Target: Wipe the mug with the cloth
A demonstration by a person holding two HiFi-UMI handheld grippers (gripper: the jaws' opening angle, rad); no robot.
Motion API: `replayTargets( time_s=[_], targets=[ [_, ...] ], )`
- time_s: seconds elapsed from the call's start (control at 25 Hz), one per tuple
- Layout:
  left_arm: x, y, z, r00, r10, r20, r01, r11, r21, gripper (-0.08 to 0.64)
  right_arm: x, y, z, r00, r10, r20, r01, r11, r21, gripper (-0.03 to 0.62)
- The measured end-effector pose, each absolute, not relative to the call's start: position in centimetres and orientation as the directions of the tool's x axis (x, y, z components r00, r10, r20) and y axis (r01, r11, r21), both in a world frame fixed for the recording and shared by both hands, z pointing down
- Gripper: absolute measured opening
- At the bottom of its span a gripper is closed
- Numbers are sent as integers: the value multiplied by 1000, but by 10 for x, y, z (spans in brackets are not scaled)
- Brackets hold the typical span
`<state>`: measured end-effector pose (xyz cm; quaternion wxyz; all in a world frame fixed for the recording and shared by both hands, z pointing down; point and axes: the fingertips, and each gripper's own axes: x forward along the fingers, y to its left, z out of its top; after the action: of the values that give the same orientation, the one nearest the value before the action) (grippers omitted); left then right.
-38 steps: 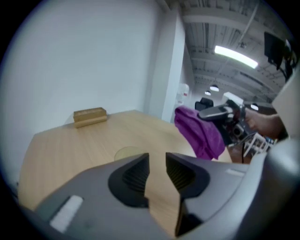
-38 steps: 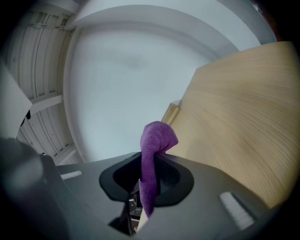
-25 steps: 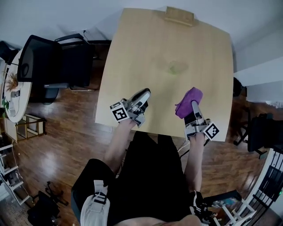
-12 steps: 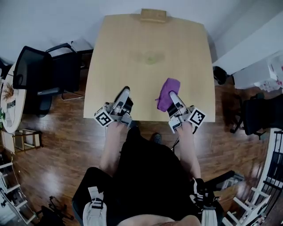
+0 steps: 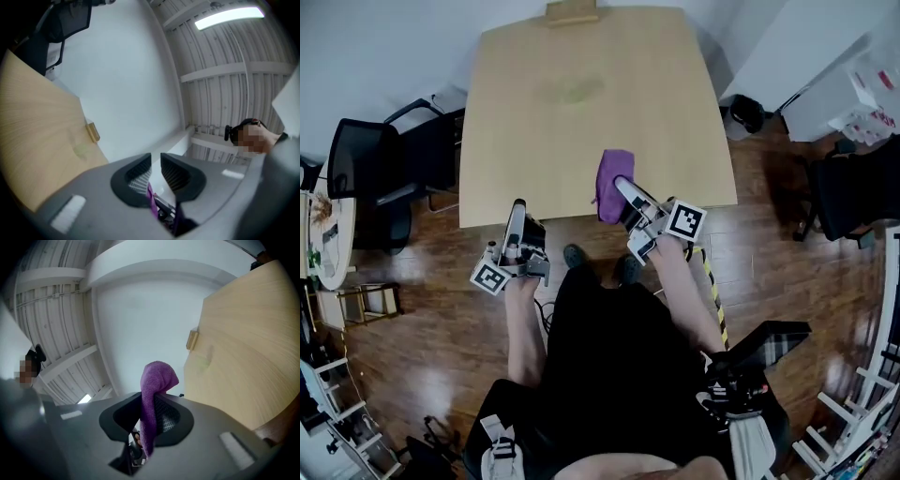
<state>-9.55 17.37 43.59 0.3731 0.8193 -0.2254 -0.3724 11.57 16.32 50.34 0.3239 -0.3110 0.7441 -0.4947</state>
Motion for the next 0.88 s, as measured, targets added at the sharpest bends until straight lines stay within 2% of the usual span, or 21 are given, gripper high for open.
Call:
replayTargets(
  time_s=[0.24,0.88],
  targets=[
    [-90,184,416,633,-590,-501,-48,-675,736,57,112,181,486,-561,-792,-240,-82,342,-936,60],
    [-128,195,424,721,-485,-494,47,-677,735,46,73,229,454,-458,-867,-197,-283,352,-892,61]
  ],
)
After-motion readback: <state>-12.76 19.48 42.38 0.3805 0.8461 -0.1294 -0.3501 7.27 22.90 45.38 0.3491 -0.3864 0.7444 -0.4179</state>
